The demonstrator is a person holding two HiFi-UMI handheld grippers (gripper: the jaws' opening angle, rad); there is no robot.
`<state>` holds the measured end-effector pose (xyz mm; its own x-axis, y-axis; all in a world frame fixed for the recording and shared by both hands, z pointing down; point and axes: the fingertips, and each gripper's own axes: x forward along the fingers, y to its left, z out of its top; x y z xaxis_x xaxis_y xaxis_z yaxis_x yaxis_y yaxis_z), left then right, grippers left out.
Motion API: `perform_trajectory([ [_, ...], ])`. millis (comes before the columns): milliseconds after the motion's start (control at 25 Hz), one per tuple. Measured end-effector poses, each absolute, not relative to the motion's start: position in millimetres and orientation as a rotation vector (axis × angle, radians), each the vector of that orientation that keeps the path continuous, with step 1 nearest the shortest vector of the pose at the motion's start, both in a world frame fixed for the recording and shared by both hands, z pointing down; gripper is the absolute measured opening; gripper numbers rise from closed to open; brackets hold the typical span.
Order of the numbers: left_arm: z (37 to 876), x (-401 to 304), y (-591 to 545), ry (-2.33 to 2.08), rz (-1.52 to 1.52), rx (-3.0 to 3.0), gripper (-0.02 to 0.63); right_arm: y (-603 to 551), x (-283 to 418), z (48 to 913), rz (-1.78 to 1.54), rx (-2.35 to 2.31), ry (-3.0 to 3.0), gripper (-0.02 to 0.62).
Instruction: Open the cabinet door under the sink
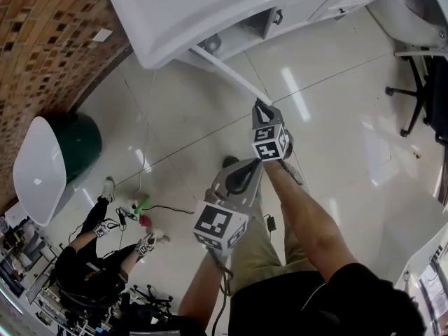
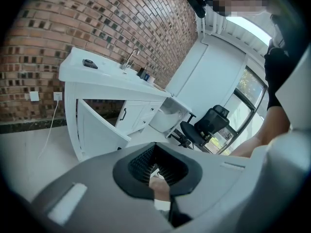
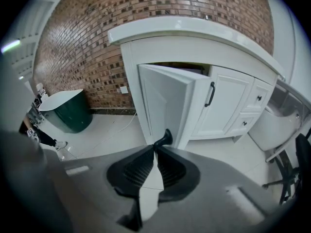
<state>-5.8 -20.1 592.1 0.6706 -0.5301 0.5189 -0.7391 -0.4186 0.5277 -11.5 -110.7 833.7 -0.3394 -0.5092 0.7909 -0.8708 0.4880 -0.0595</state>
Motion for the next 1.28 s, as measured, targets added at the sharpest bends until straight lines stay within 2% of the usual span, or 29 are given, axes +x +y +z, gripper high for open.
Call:
perform_trajectory([
  [600,579,-93,22,-1.004,0.354,2.153,0.015,-43,-104,833,0.675,1.153,-2.004,-0.011],
  [960,583,-142,57,-1.069,0.333,2.11,0.016,-11,-129,848,0.644,1.071,-2.008,-0.009],
  [1280,567,-147,77,-1.072,0.303,2.129,0.015,-4,-123,830,0.574,1.027,-2.04,-0.009],
])
